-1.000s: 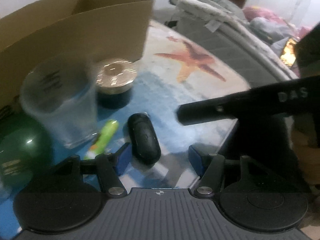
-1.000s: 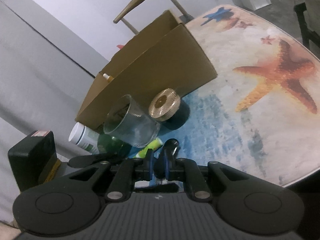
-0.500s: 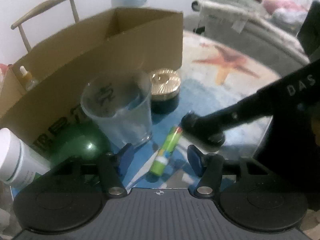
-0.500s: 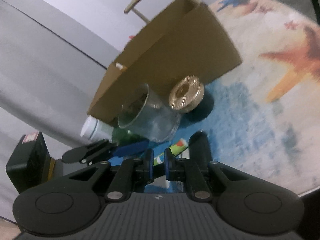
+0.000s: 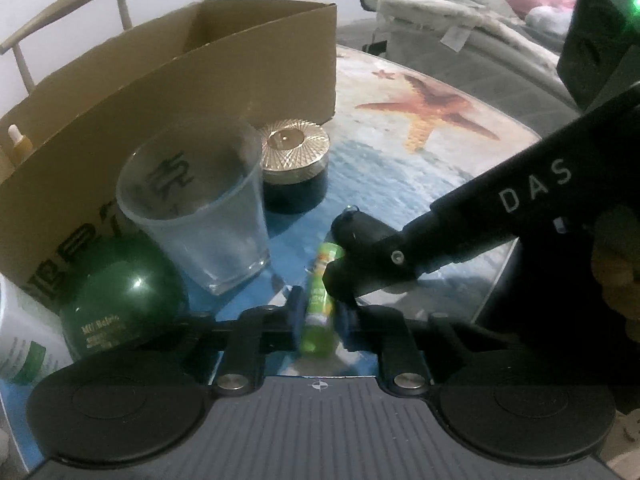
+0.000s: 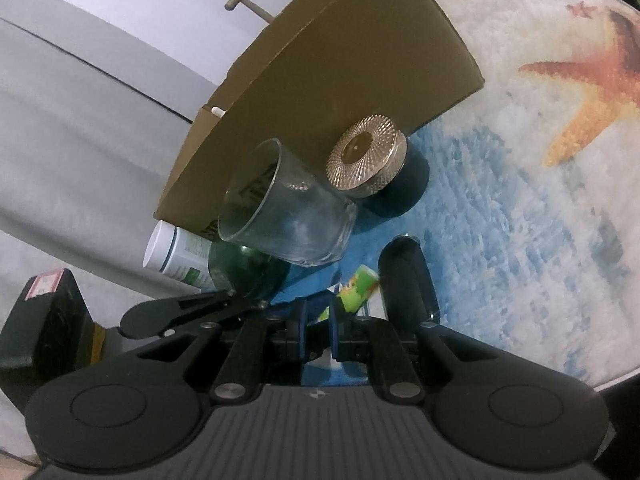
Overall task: Organize rigid objects
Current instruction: 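Move the right tool back and grasp the green-yellow glue stick, then carry the glue stick into the box and release it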
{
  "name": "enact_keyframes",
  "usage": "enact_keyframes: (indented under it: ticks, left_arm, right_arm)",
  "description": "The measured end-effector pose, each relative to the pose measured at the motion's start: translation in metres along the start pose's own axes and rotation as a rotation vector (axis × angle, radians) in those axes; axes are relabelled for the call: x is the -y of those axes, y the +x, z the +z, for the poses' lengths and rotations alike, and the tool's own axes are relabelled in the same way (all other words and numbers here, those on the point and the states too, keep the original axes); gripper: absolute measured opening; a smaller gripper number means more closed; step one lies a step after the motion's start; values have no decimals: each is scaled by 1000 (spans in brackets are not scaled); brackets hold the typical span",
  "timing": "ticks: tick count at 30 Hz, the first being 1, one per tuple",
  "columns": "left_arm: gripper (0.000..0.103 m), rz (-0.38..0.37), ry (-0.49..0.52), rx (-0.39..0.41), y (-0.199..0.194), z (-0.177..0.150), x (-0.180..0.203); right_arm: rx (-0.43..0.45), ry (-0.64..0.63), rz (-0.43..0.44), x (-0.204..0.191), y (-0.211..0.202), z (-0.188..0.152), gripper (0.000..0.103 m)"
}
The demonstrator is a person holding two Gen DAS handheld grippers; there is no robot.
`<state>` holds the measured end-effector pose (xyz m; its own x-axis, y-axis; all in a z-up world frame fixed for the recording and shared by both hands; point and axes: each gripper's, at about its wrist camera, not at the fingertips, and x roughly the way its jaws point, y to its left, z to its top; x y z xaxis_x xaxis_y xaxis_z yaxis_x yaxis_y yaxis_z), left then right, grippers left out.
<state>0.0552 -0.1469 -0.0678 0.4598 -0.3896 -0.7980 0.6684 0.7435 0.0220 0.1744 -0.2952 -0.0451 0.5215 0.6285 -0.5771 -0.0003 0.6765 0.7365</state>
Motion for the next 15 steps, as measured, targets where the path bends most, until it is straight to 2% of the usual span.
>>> enact_keyframes:
  ticks: [8,15]
  left_arm:
    - [15,15,-59,11,-10,-7,-5]
    - [15,30,-71,102,-45,-5,-5]
  right_arm:
    - [-8,71,39,6,3,-5,13]
    - [40,81,145,-6,-15,-6,13]
